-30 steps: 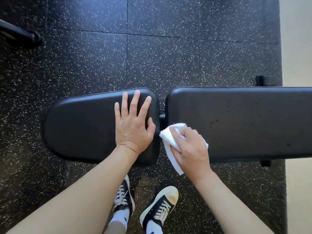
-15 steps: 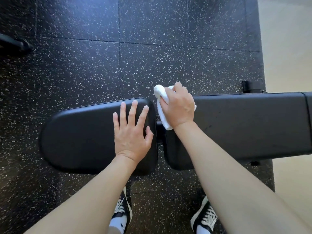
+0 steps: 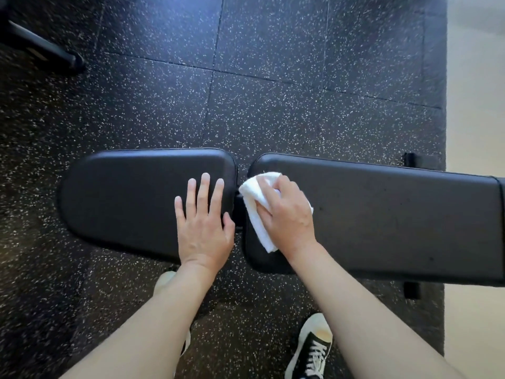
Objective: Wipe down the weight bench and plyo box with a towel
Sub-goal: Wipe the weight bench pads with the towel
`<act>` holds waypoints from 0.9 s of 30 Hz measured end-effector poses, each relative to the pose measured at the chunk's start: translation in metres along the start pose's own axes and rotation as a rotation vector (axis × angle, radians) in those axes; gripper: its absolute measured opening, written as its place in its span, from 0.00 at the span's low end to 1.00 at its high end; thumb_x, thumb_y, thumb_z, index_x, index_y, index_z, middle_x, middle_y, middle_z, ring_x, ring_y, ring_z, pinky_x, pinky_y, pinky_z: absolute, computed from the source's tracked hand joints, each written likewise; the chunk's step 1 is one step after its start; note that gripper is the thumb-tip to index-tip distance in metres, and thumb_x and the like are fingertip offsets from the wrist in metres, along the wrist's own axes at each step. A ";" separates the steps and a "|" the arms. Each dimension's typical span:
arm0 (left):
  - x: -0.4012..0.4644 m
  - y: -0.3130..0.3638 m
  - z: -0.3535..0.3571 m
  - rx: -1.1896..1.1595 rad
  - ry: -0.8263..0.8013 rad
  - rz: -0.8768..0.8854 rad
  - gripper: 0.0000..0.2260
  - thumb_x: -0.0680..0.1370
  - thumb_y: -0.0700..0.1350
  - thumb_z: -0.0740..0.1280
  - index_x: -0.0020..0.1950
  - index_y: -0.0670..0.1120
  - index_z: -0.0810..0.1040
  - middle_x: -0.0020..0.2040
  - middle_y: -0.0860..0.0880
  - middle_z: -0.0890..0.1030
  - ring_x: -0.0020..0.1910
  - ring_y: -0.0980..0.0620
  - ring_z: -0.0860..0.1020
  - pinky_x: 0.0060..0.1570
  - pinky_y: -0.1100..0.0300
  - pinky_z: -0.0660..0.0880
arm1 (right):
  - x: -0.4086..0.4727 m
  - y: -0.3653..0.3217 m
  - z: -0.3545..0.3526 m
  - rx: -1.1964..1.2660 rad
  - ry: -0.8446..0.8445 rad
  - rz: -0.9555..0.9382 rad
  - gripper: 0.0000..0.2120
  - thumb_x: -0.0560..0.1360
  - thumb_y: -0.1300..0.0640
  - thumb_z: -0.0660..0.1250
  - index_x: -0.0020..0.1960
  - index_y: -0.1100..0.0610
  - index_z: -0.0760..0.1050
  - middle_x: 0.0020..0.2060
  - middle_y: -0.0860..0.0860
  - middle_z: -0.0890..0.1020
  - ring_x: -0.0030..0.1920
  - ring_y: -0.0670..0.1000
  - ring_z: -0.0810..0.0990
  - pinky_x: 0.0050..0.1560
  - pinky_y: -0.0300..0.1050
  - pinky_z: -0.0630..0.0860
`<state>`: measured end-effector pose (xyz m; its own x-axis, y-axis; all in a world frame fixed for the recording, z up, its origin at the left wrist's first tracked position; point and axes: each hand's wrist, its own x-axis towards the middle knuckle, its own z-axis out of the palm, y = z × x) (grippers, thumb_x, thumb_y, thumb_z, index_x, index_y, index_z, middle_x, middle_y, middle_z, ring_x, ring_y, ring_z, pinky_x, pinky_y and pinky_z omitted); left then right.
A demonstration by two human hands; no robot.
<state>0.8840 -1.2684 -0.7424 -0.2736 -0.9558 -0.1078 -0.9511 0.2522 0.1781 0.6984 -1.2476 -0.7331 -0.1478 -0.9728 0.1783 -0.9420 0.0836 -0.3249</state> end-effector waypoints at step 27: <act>-0.001 0.001 0.013 0.089 0.105 0.003 0.34 0.78 0.52 0.60 0.85 0.50 0.60 0.86 0.45 0.57 0.85 0.41 0.54 0.80 0.35 0.55 | 0.016 0.002 0.019 0.009 0.090 -0.040 0.15 0.79 0.52 0.67 0.62 0.57 0.82 0.46 0.56 0.79 0.41 0.59 0.74 0.38 0.55 0.70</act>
<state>0.8814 -1.2654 -0.7549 -0.2645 -0.9644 -0.0037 -0.9605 0.2631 0.0908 0.7002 -1.2673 -0.7485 -0.1375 -0.9518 0.2742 -0.9450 0.0432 -0.3241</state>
